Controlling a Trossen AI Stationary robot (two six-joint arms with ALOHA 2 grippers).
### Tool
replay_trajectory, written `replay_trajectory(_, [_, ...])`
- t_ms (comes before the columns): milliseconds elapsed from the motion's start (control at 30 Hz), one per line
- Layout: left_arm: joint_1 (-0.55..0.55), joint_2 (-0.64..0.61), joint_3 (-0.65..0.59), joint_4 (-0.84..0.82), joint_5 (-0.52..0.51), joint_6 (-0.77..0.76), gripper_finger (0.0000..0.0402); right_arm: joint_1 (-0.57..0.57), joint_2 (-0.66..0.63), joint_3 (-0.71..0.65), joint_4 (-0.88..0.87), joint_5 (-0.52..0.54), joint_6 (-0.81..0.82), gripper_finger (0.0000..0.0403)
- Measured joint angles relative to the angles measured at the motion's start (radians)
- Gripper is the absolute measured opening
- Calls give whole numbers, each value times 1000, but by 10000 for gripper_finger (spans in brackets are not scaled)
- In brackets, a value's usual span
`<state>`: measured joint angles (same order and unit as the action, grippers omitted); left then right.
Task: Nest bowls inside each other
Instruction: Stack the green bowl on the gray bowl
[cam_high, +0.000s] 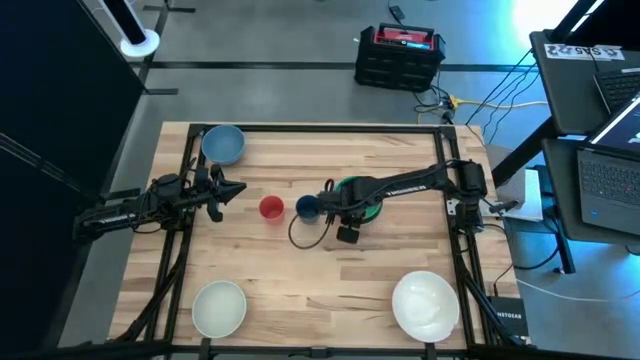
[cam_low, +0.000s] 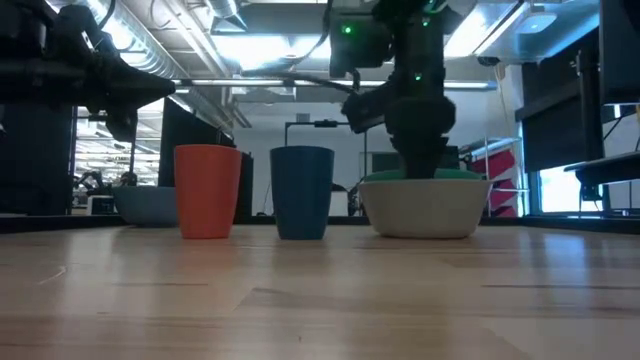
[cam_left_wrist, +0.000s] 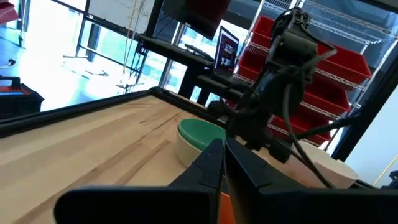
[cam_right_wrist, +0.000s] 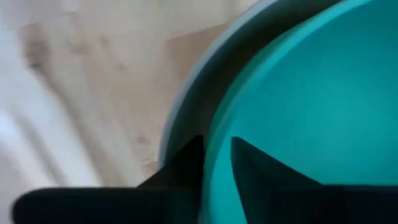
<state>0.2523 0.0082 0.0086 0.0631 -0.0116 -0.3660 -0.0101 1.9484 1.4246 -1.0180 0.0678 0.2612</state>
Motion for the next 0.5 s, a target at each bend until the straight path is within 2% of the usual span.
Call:
replay_trajectory(100, [0, 0, 0, 0, 0, 0, 0, -55, 0, -1, 1, 4, -39, 106])
replay_trajectory(500, [0, 0, 0, 0, 0, -16, 0, -285, -1, -45, 24, 5, -164, 116])
